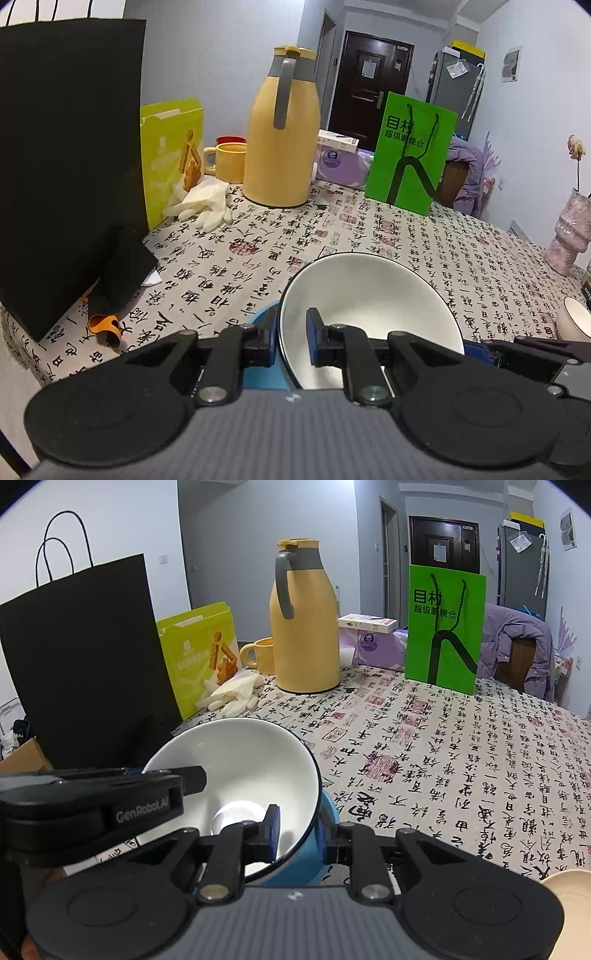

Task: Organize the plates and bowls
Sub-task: 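Lower the white bowl into the blue bowl with both grippers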

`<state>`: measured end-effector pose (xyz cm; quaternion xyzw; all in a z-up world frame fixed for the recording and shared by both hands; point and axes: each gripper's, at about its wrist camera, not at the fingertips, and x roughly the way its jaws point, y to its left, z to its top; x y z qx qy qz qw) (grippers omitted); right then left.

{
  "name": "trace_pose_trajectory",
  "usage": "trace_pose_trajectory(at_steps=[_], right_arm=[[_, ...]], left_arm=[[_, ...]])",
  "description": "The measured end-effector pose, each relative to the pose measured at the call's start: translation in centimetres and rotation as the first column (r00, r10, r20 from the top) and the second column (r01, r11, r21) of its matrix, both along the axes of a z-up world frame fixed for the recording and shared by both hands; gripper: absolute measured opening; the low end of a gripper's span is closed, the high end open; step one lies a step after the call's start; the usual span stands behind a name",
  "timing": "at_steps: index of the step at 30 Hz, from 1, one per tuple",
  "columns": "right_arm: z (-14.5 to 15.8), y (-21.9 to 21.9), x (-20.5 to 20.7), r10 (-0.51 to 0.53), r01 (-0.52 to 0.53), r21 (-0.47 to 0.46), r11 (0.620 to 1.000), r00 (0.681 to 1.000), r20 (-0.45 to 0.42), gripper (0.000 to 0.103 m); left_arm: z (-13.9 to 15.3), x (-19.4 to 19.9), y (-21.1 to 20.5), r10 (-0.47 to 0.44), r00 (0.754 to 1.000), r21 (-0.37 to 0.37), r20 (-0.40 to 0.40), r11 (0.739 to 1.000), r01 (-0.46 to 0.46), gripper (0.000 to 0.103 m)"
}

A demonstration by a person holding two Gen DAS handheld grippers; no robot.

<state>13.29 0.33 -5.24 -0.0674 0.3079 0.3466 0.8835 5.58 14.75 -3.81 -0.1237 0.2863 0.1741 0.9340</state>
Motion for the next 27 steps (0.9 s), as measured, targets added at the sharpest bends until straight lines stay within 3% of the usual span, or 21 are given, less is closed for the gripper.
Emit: trace_pose_trajectory(at_steps=[20, 27], right_arm=[[-2.8, 1.6, 1.8, 0.011, -0.014, -0.049, 0.999, 0.998, -0.064, 0.017], [-3.2, 1.8, 2.0, 0.012, -0.016, -0.061, 0.998, 0.998, -0.068, 0.017]], left_arm=[[-3.7, 1.8, 1.8, -0.018, 0.995, -0.039, -0.102, 0.999, 0.014, 0.015], [-3.8, 2.0, 2.0, -0.032, 0.994, -0.036, -0.100, 0.999, 0.029, 0.015]])
